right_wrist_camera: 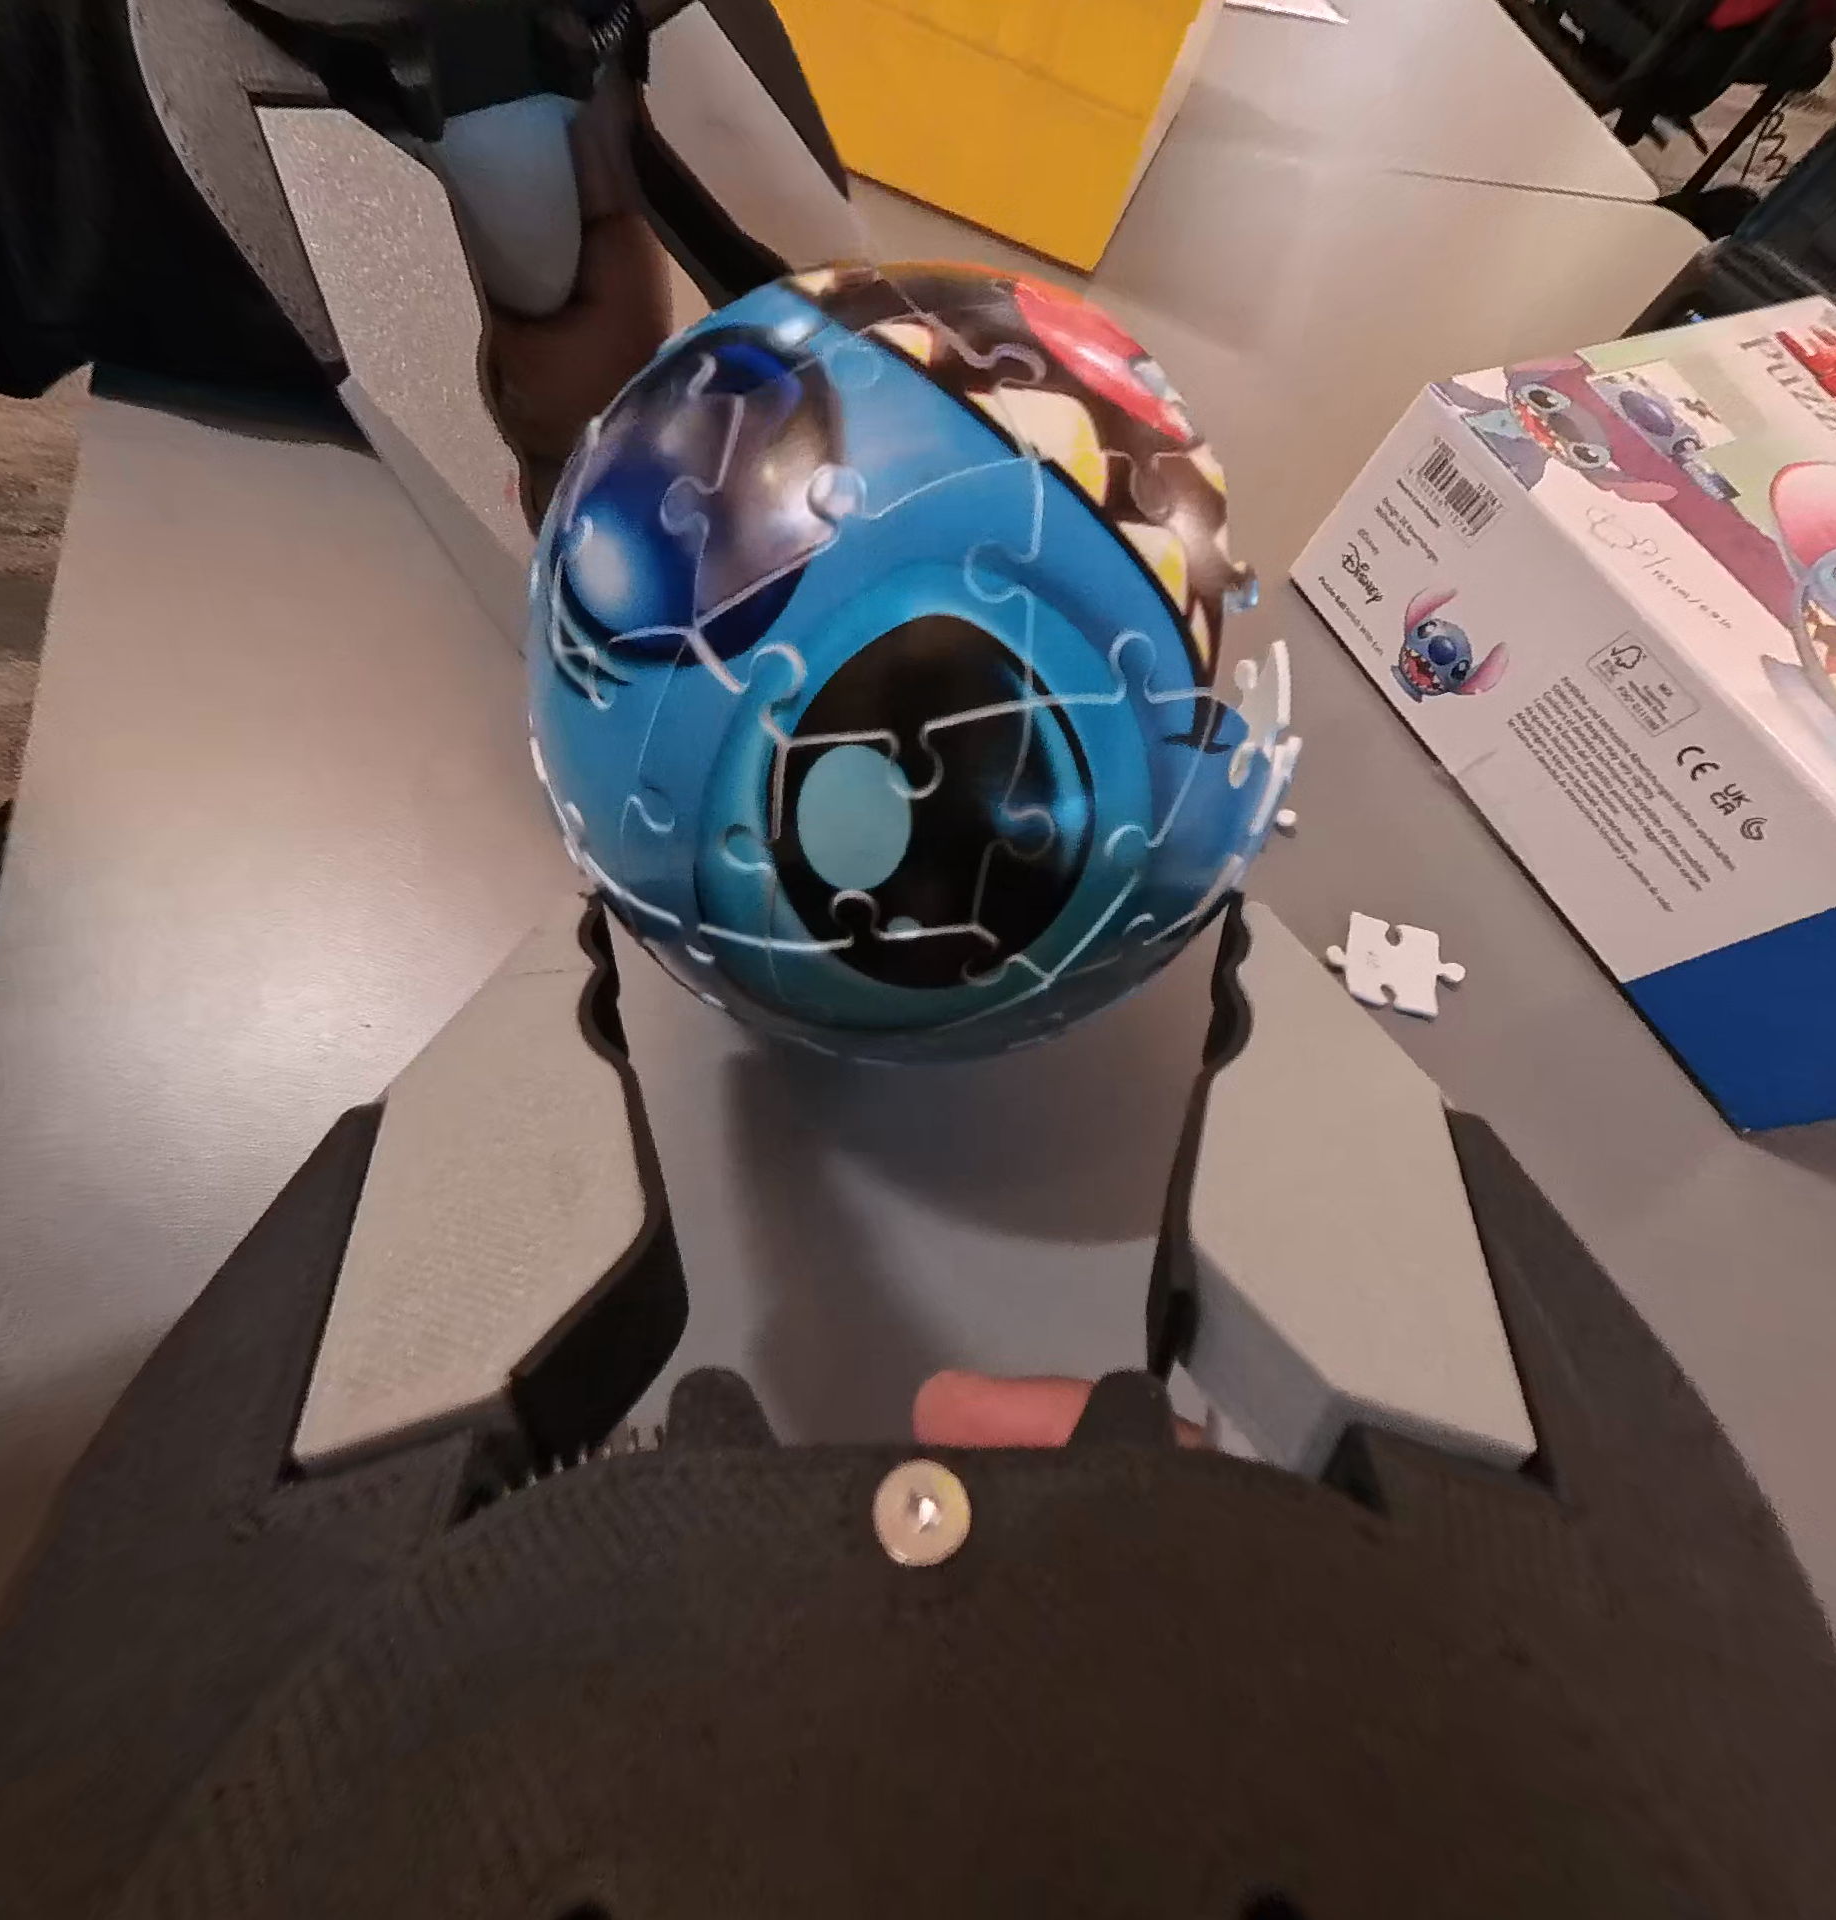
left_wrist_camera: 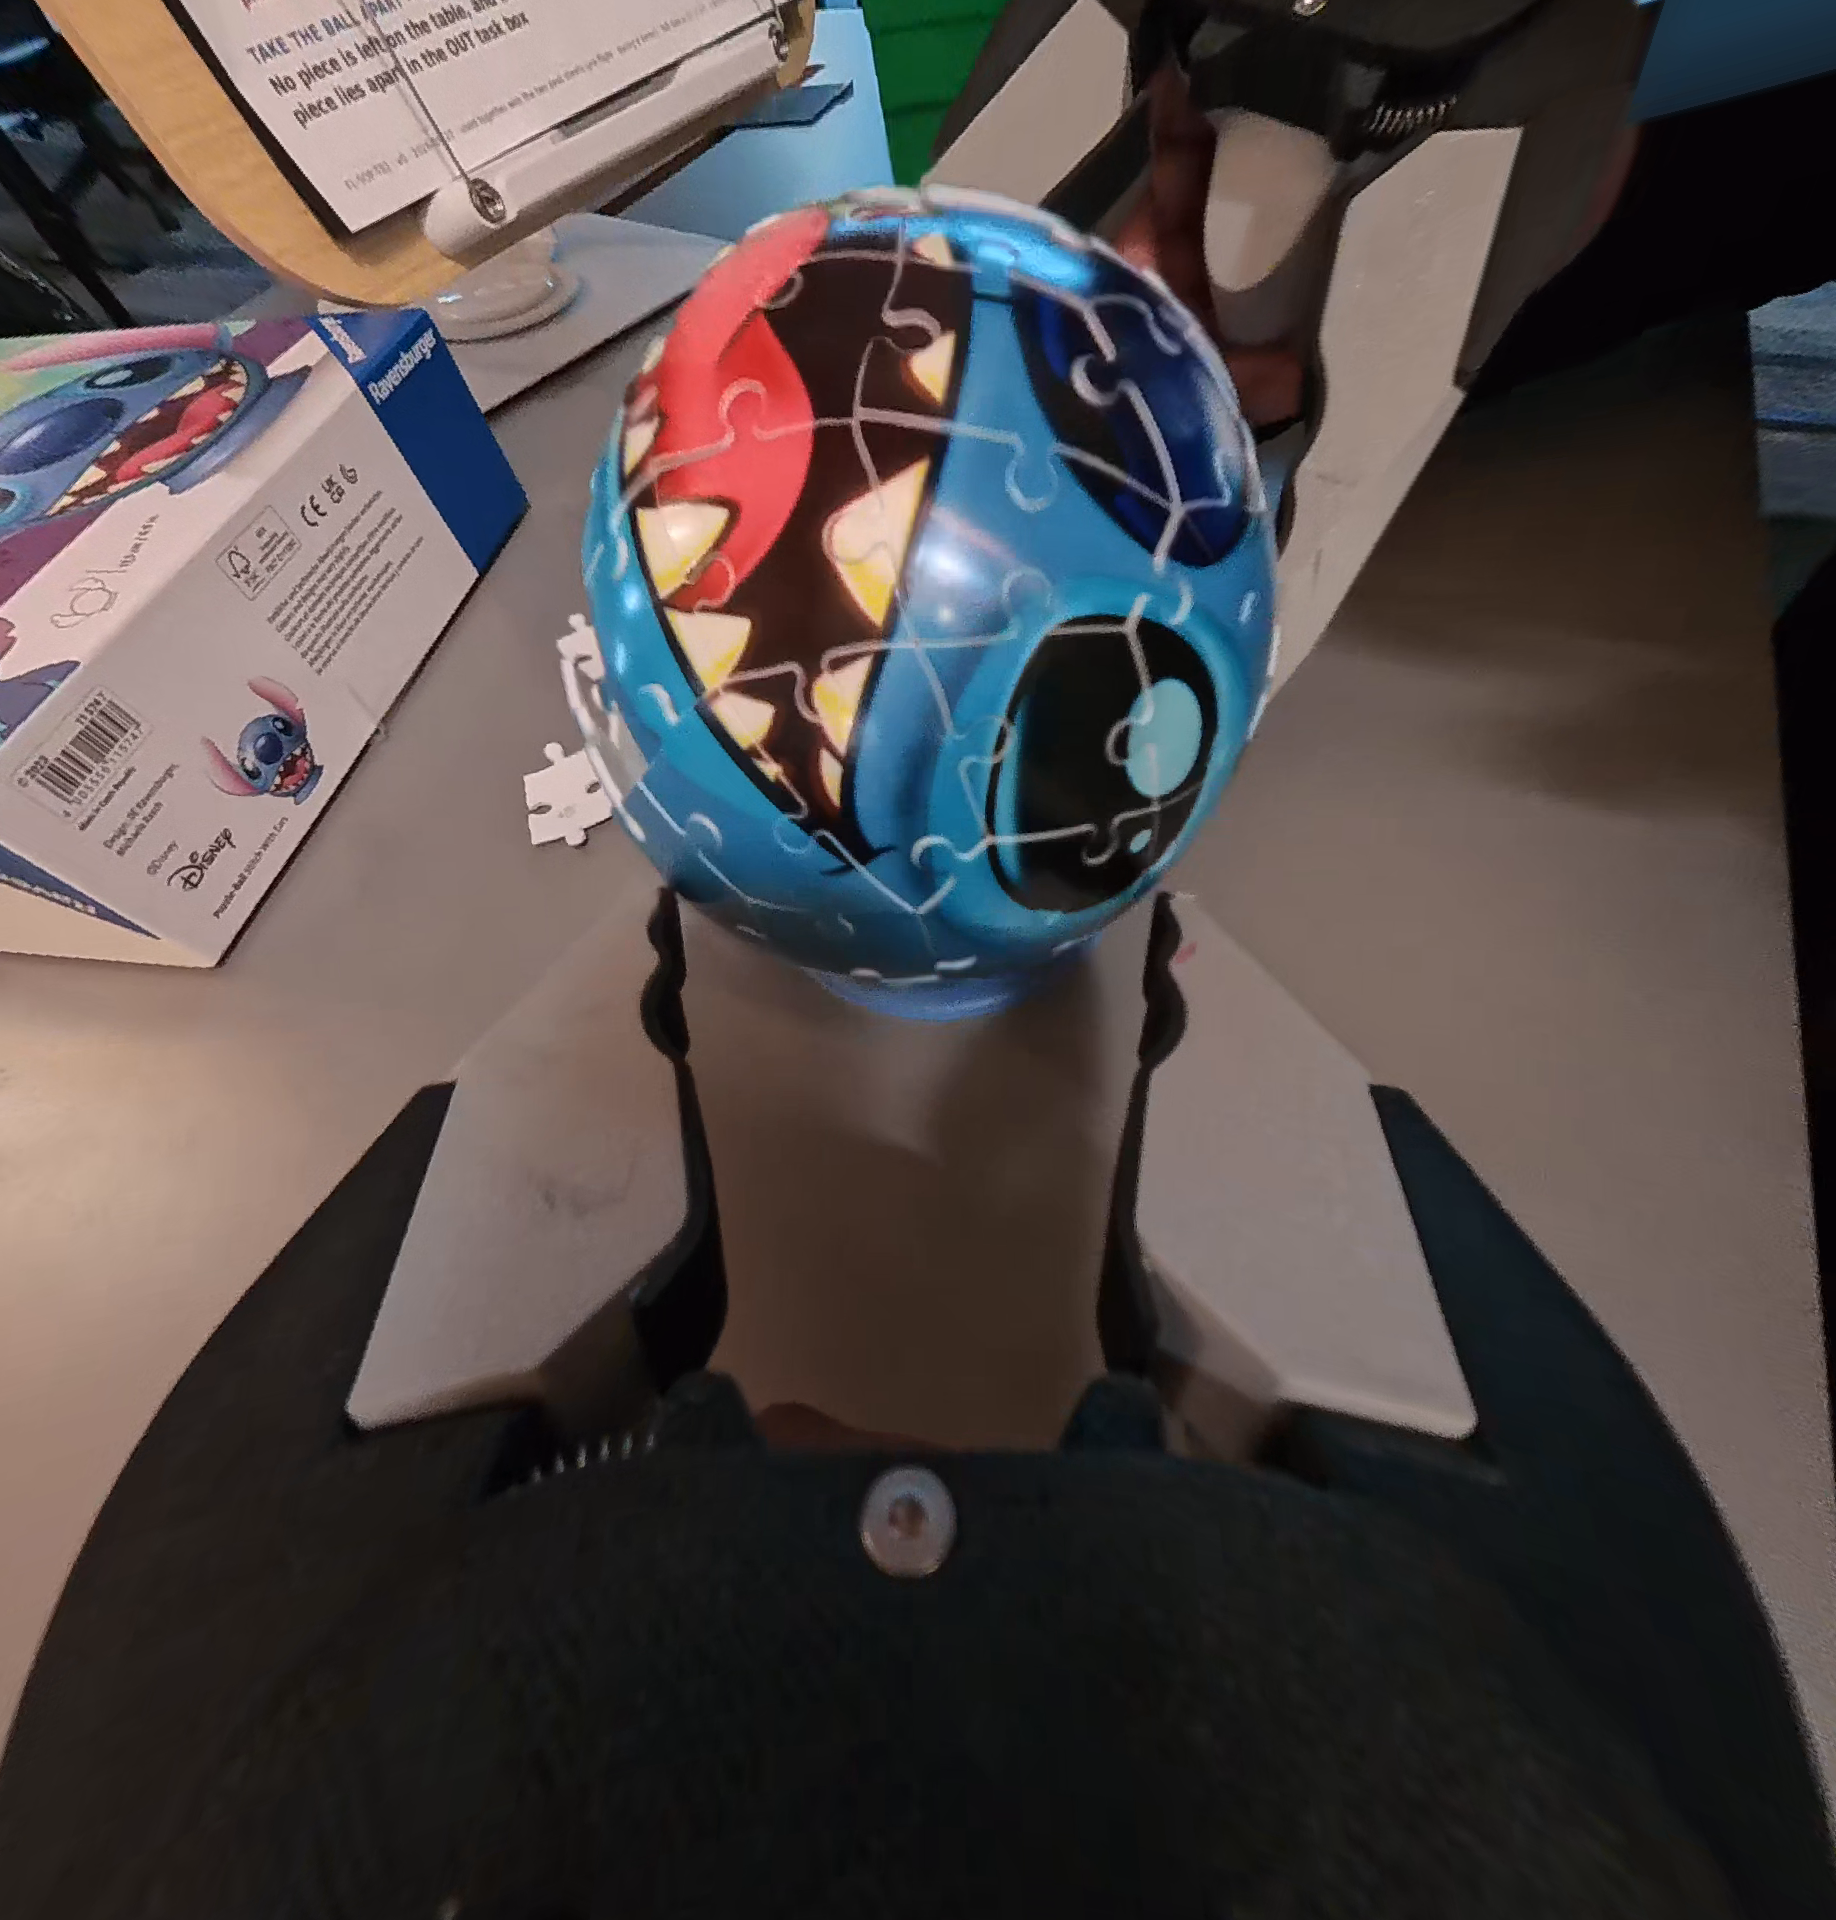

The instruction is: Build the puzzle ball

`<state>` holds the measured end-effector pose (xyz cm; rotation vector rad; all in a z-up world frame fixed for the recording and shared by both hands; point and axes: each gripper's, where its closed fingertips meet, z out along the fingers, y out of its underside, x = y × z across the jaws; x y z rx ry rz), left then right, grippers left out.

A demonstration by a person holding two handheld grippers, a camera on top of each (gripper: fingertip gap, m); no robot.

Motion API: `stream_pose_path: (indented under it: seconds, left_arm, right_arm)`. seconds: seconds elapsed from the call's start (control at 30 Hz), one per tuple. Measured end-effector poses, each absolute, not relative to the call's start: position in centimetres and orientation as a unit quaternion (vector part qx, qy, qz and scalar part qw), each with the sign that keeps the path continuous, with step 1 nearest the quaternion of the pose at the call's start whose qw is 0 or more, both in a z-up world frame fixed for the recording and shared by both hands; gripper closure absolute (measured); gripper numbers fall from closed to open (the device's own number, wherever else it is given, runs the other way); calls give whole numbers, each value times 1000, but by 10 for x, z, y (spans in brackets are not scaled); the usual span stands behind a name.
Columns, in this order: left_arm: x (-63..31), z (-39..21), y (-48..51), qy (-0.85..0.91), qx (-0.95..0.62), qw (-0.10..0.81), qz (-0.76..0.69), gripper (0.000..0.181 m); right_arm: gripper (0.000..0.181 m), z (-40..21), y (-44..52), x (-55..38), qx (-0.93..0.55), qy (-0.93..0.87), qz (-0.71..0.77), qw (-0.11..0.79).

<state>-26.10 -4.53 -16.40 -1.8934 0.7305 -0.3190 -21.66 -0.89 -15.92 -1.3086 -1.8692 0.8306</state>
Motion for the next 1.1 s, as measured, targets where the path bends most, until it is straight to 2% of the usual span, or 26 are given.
stream_pose_path:
  seconds: [0.13, 0.2, 0.23, 0.3, 0.4, 0.53, 0.7, 0.83, 1.1]
  left_arm:
    - [-265, -162, -50, 296, -789, 522, -132, 97]
    - [-271, -165, -53, 289, -796, 518, -122, 97]
    - [-275, -168, -56, 289, -802, 510, -113, 97]
    - [-282, -176, -65, 288, -816, 491, -95, 96]
    - [-287, -183, -74, 286, -828, 475, -80, 96]
    - [-291, -187, -73, 258, -845, 465, -60, 100]
    - [-297, -196, -75, 251, -859, 446, -13, 102]
    - [-297, -190, -80, 248, -850, 463, -24, 103]
    - [-294, -179, -102, 295, -819, 488, -69, 94]
  right_arm:
    - [72, -165, -10, -214, -504, -720, 341, 335]
    - [67, -169, -12, -208, -492, -728, 358, 316]
    - [71, -174, -12, -203, -486, -734, 364, 303]
    - [73, -190, -10, -192, -485, -748, 375, 256]
    - [59, -201, -7, -190, -520, -735, 397, 178]
    - [68, -193, -20, -202, -533, -707, 450, 114]
    - [76, -197, -31, -206, -534, -712, 437, 128]
    - [73, -199, -45, -197, -532, -721, 420, 144]
    - [82, -201, -98, -180, -484, -759, 410, 144]
